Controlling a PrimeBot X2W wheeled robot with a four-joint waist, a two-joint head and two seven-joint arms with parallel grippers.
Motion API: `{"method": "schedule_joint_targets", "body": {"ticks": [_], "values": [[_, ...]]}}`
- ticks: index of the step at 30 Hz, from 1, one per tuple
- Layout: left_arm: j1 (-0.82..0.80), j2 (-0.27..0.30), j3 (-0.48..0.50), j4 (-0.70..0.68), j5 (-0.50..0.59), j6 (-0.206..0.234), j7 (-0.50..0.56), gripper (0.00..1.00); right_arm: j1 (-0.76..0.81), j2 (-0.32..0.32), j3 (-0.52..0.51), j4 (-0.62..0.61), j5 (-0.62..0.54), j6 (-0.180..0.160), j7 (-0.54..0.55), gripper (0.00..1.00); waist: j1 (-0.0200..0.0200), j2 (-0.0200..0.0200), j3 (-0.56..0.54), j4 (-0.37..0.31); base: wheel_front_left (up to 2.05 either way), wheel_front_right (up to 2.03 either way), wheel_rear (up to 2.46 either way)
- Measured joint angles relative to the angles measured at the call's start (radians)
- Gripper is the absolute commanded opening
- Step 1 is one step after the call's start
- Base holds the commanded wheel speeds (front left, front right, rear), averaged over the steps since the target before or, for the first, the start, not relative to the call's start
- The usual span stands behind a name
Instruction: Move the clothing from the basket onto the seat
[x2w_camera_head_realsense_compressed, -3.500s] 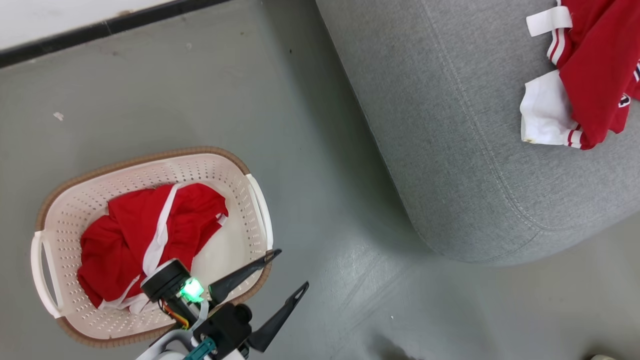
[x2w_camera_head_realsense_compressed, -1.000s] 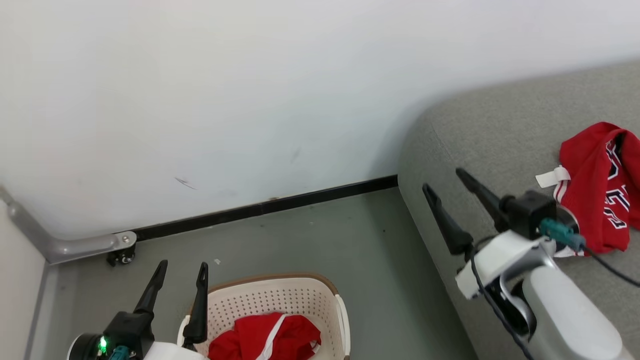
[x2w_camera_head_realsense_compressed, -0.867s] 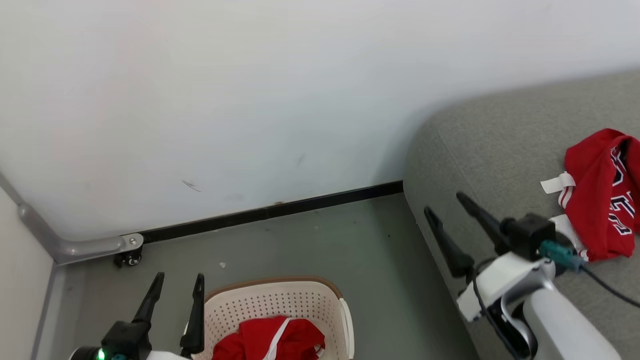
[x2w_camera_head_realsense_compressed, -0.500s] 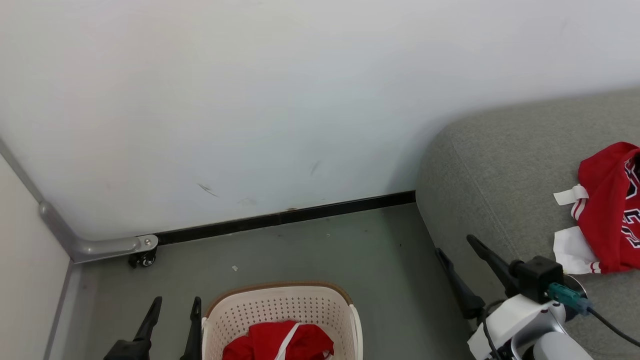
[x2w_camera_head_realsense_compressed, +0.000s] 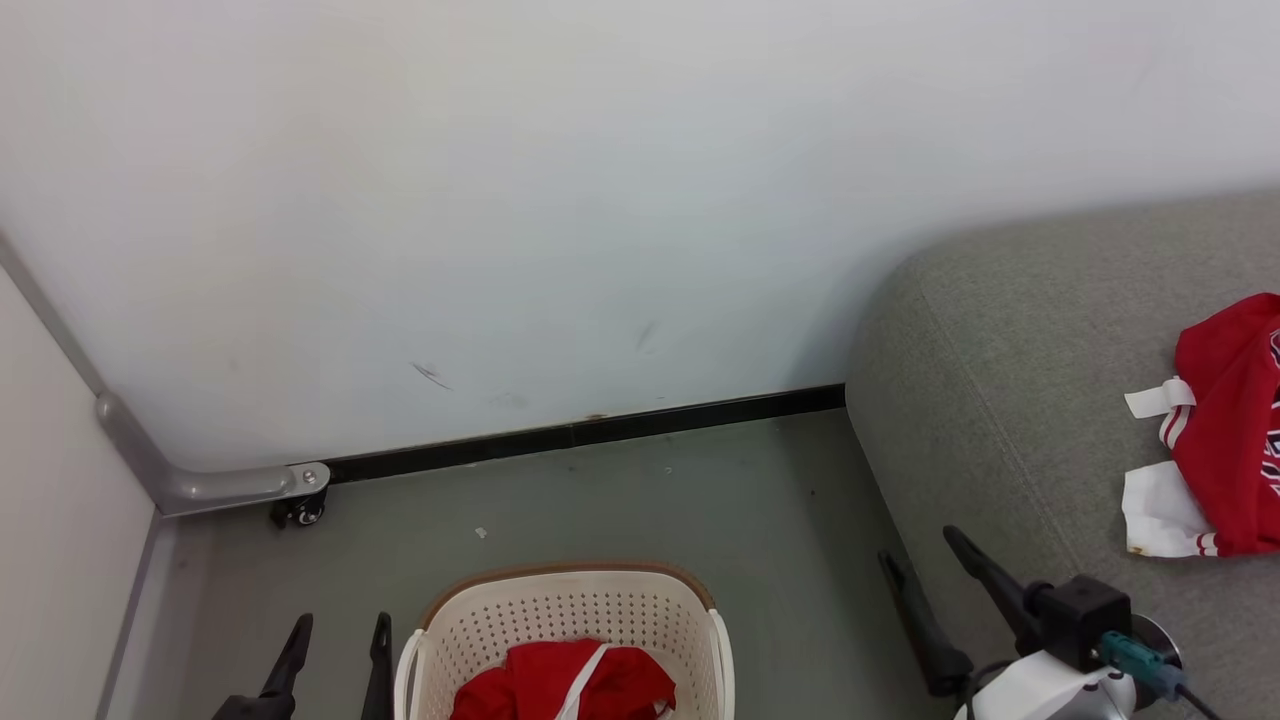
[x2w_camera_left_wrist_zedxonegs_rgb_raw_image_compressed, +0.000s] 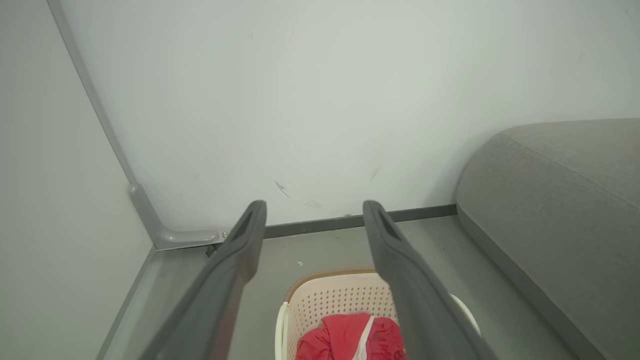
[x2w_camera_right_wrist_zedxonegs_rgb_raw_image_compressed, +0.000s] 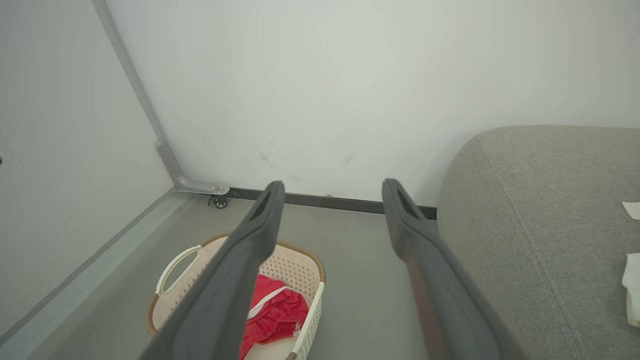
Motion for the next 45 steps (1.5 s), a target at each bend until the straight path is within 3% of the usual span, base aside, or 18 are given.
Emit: {"method": "schedule_joint_targets", "body": {"ticks": [7, 45], "values": [[0.000, -0.001, 0.002, 0.010, 0.005, 0.000, 0.000, 1.00, 0.029, 0.035, -0.027, -0.028, 0.007, 0.000, 0.000, 1.00, 0.0000, 0.0000, 0.003, -0.006, 0.00, 0.00, 0.00], [0.000, -0.001, -0.031, 0.024, -0.017, 0.006, 0.000, 1.00, 0.061, 0.059, -0.084, -0.070, 0.020, 0.000, 0.000, 1.00, 0.0000, 0.0000, 0.009, -0.010, 0.00, 0.00, 0.00]]}}
